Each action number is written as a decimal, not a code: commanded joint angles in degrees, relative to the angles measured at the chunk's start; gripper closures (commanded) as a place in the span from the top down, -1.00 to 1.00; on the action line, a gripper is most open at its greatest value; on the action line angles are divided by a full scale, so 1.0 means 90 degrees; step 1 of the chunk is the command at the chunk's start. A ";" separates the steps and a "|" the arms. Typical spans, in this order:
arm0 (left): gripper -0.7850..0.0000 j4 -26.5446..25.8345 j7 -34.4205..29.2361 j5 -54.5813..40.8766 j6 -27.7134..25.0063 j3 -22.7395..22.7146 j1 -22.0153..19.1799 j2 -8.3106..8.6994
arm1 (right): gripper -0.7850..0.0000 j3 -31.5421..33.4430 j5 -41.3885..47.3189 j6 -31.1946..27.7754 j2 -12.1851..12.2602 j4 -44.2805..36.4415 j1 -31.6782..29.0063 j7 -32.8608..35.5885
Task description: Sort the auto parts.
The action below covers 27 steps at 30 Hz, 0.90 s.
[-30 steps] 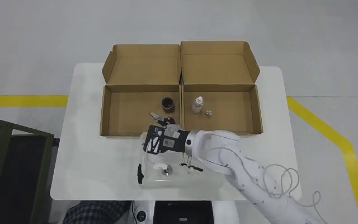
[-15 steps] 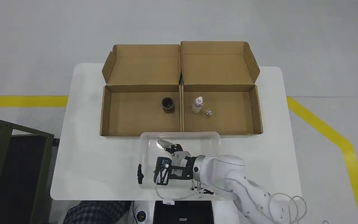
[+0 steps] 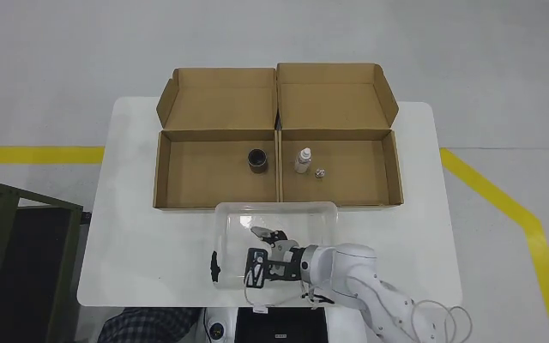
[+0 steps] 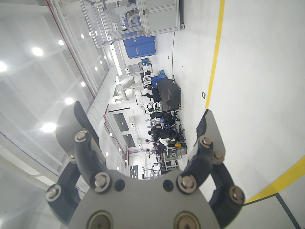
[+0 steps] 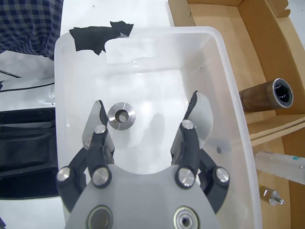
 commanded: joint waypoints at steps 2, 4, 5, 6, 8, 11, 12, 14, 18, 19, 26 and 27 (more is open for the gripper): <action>1.00 0.0000 0.0000 0.0000 0.0000 0.0000 0.0000 0.0000 | 0.47 -0.0017 0.0155 -0.0121 0.0000 0.0089 0.0088 0.0176; 1.00 0.0000 0.0000 0.0000 0.0000 0.0000 0.0000 0.0000 | 0.45 -0.0040 0.0245 -0.0186 -0.0003 0.0126 0.0143 0.0261; 1.00 0.0000 0.0000 0.0000 0.0000 0.0000 0.0000 0.0000 | 0.43 -0.0052 0.0278 -0.0199 -0.0006 0.0151 0.0177 0.0318; 1.00 0.0000 0.0000 0.0000 0.0000 0.0000 0.0000 0.0000 | 0.44 -0.0069 0.0308 -0.0211 -0.0008 0.0170 0.0208 0.0375; 1.00 0.0000 0.0000 0.0000 0.0000 0.0000 0.0000 0.0000 | 0.40 -0.0105 0.0372 -0.0198 -0.0016 0.0203 0.0258 0.0446; 1.00 0.0000 0.0000 0.0000 0.0000 0.0000 0.0000 0.0000 | 0.36 -0.0187 0.0467 -0.0178 -0.0028 0.0270 0.0308 0.0579; 1.00 0.0000 0.0000 0.0000 0.0000 0.0000 0.0000 0.0000 | 0.34 -0.0210 0.0495 -0.0165 -0.0031 0.0298 0.0322 0.0628; 1.00 0.0000 0.0000 0.0000 0.0000 0.0000 0.0000 0.0000 | 0.28 -0.0238 0.0550 -0.0116 -0.0037 0.0332 0.0349 0.0708; 1.00 0.0000 0.0000 0.0000 0.0000 0.0000 0.0000 0.0000 | 0.21 -0.0289 0.0684 -0.0099 -0.0042 0.0359 0.0398 0.0889; 1.00 0.0000 0.0000 0.0000 0.0000 0.0000 0.0000 0.0000 | 0.20 -0.0308 0.0726 -0.0118 -0.0043 0.0378 0.0408 0.0940; 1.00 0.0000 0.0000 0.0000 0.0000 0.0000 0.0000 0.0000 | 0.18 -0.0455 0.0997 -0.0118 -0.0069 0.0522 0.0574 0.1200; 1.00 0.0000 0.0000 0.0000 0.0000 0.0000 0.0000 0.0000 | 0.17 -0.0471 0.1019 -0.0100 -0.0073 0.0542 0.0598 0.1224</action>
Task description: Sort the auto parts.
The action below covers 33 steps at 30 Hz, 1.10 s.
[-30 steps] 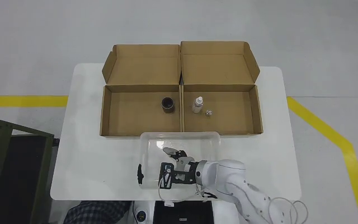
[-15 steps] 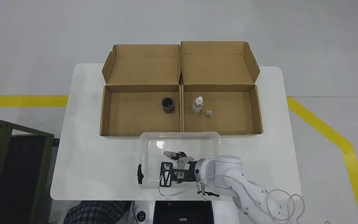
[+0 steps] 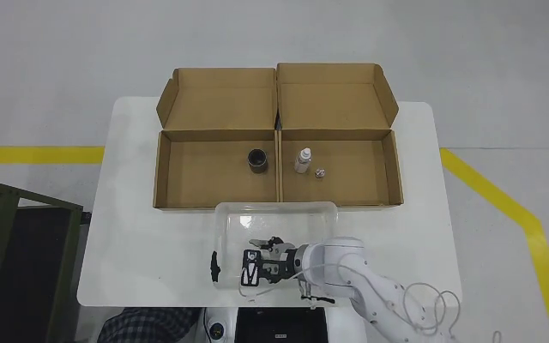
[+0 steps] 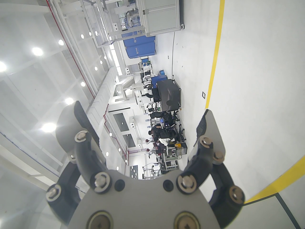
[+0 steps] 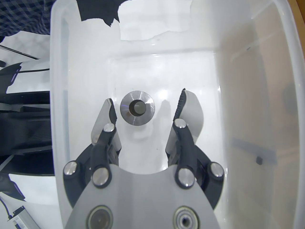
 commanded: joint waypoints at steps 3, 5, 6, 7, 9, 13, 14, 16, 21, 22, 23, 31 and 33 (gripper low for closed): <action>1.00 0.0000 0.0000 0.0000 0.0000 0.0000 0.0000 0.0000 | 0.06 -0.0052 0.0067 0.0071 -0.0014 0.0072 0.0092 0.0072; 1.00 0.0000 0.0000 0.0000 0.0000 0.0000 0.0000 0.0000 | 0.00 -0.0083 0.0105 0.0102 -0.0019 0.0127 0.0124 0.0115; 1.00 0.0000 0.0000 0.0000 0.0000 0.0000 0.0000 0.0000 | -0.01 -0.0107 0.0137 0.0112 -0.0023 0.0170 0.0145 0.0140; 1.00 0.0000 0.0000 0.0000 0.0000 0.0000 0.0000 0.0000 | -0.01 -0.0121 0.0147 0.0110 -0.0025 0.0188 0.0157 0.0157; 1.00 0.0000 0.0000 0.0000 0.0000 0.0000 0.0000 0.0000 | -0.02 -0.0157 0.0196 0.0117 -0.0031 0.0224 0.0188 0.0167; 1.00 0.0000 0.0000 0.0000 0.0000 0.0000 0.0000 0.0000 | -0.04 -0.0226 0.0270 0.0145 -0.0043 0.0330 0.0247 0.0194; 1.00 0.0000 0.0000 0.0000 0.0000 0.0000 0.0000 0.0000 | -0.07 -0.0241 0.0283 0.0155 -0.0046 0.0355 0.0263 0.0192; 1.00 0.0000 0.0000 0.0000 0.0000 0.0000 0.0000 0.0000 | -0.17 -0.0273 0.0331 0.0157 -0.0052 0.0410 0.0293 0.0182; 1.00 0.0000 0.0000 0.0000 0.0000 0.0000 0.0000 0.0000 | -0.95 -0.0314 0.0487 0.0182 -0.0062 0.0496 0.0350 0.0153; 1.00 0.0000 0.0000 0.0000 0.0000 0.0000 0.0000 0.0000 | -1.00 -0.0313 0.0510 0.0179 -0.0061 0.0481 0.0364 0.0154; 1.00 0.0000 0.0000 0.0000 0.0000 0.0000 0.0000 0.0000 | -1.00 -0.0308 0.0519 0.0190 -0.0059 0.0456 0.0375 0.0172; 1.00 0.0000 0.0000 0.0000 0.0000 0.0000 0.0000 0.0000 | -1.00 -0.0034 0.0788 0.0309 0.0002 0.0017 0.0279 -0.0149; 1.00 0.0000 0.0000 0.0000 0.0000 0.0000 0.0000 0.0000 | -1.00 0.0091 0.0957 0.0346 0.0024 -0.0052 0.0201 -0.0363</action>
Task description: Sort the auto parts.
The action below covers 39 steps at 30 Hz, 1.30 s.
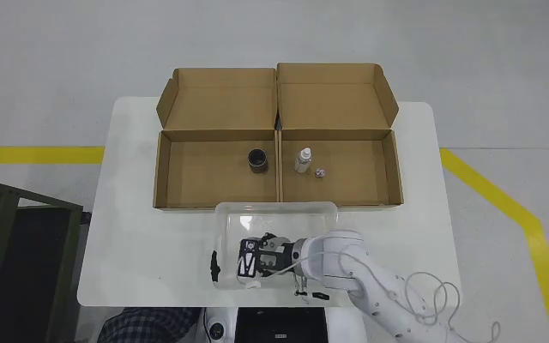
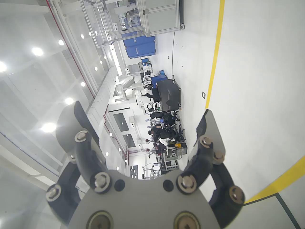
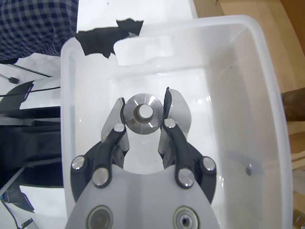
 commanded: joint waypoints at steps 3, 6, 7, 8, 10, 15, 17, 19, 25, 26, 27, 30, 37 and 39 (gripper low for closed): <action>1.00 0.0000 0.0000 0.0000 0.0000 0.0000 0.0000 0.0000 | -1.00 0.0272 0.0344 0.0016 0.0046 -0.0100 -0.0145 -0.0539; 1.00 0.0000 0.0000 0.0000 0.0000 0.0000 0.0000 0.0000 | -1.00 0.0460 0.0530 0.0030 0.0076 -0.0187 -0.0258 -0.1006; 1.00 0.0000 0.0000 0.0000 0.0000 0.0000 0.0000 0.0000 | -1.00 0.0530 0.0594 0.0019 0.0086 -0.0189 -0.0280 -0.1174; 1.00 0.0000 0.0000 0.0000 0.0000 0.0000 0.0000 0.0000 | -1.00 0.0591 0.0649 0.0022 0.0093 -0.0200 -0.0301 -0.1345; 1.00 0.0000 0.0000 0.0000 0.0000 0.0000 0.0000 0.0000 | -1.00 0.0686 0.0853 -0.0028 0.0098 -0.0162 -0.0339 -0.1752; 1.00 0.0000 0.0000 0.0000 0.0000 0.0000 0.0000 0.0000 | -1.00 0.0828 0.0947 0.0055 0.0099 -0.0119 -0.0321 -0.2362; 1.00 0.0000 0.0000 0.0000 0.0000 0.0000 0.0000 0.0000 | -1.00 0.0874 0.1020 0.0140 0.0091 -0.0088 -0.0315 -0.2627; 1.00 0.0000 0.0000 0.0000 0.0000 0.0000 0.0000 0.0000 | -1.00 0.0917 0.1061 0.0226 0.0083 -0.0070 -0.0297 -0.2832; 1.00 0.0000 0.0000 0.0000 0.0000 0.0000 0.0000 0.0000 | -1.00 0.1089 0.1388 0.0394 0.0064 0.0042 -0.0255 -0.3416; 1.00 0.0000 0.0000 0.0000 0.0000 0.0000 0.0000 0.0000 | -1.00 0.1112 0.1505 0.0403 0.0059 0.0068 -0.0263 -0.3532; 1.00 0.0000 0.0000 0.0000 0.0000 0.0000 0.0000 0.0000 | -1.00 0.1148 0.1548 0.0411 0.0059 0.0099 -0.0255 -0.3580; 1.00 0.0000 0.0000 0.0000 0.0000 0.0000 0.0000 0.0000 | -1.00 0.1223 0.1662 0.0420 0.0062 0.0152 -0.0263 -0.3686; 1.00 0.0000 0.0000 0.0000 0.0000 0.0000 0.0000 0.0000 | -1.00 0.1348 0.1883 0.0446 0.0065 0.0229 -0.0281 -0.3829; 1.00 0.0000 0.0000 0.0000 0.0000 0.0000 0.0000 0.0000 | -1.00 0.1348 0.1918 0.0457 0.0062 0.0239 -0.0277 -0.3844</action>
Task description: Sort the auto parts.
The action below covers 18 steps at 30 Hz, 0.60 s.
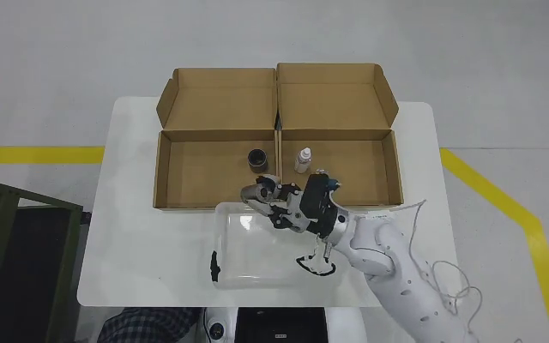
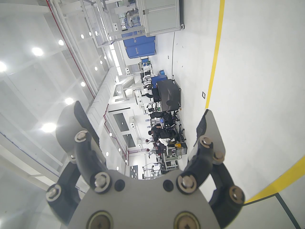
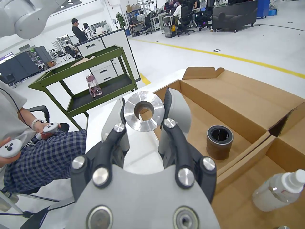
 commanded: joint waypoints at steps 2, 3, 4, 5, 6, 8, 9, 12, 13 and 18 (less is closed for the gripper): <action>1.00 0.0000 0.0000 0.0000 0.0000 0.0000 0.0000 0.0000 | -1.00 -0.0002 0.0022 0.0031 -0.0005 0.0020 0.0010 -0.0004; 1.00 0.0000 0.0000 0.0000 0.0000 0.0000 0.0000 0.0000 | -1.00 0.0001 0.0023 0.0053 -0.0007 0.0030 0.0017 -0.0003; 1.00 0.0000 0.0000 0.0000 0.0000 0.0000 0.0000 0.0000 | -1.00 0.0020 -0.0042 0.0104 -0.0005 0.0041 0.0034 0.0034; 1.00 0.0000 0.0000 0.0000 0.0000 0.0000 0.0000 0.0000 | -1.00 0.0031 -0.0118 0.0152 -0.0003 0.0035 0.0045 0.0079; 1.00 0.0000 0.0000 0.0000 0.0000 0.0000 0.0000 0.0000 | -1.00 0.0031 -0.0162 0.0179 -0.0003 0.0025 0.0051 0.0106; 1.00 0.0000 0.0000 0.0000 0.0000 0.0000 0.0000 0.0000 | -1.00 0.0038 -0.0370 0.0276 0.0003 0.0011 0.0089 0.0265; 1.00 0.0000 0.0000 0.0000 0.0000 0.0000 0.0000 0.0000 | -1.00 0.0037 -0.0458 0.0321 0.0005 -0.0004 0.0108 0.0344; 1.00 0.0000 0.0000 0.0000 0.0000 0.0000 0.0000 0.0000 | -1.00 -0.0008 -0.0837 0.0463 0.0010 -0.0054 0.0206 0.0745; 1.00 0.0000 0.0000 0.0000 0.0000 0.0000 0.0000 0.0000 | -1.00 -0.0030 -0.0951 0.0501 0.0010 -0.0048 0.0254 0.0883; 1.00 0.0000 0.0000 0.0000 0.0000 0.0000 0.0000 0.0000 | -1.00 -0.0219 -0.1248 0.0556 -0.0024 0.0091 0.0599 0.1418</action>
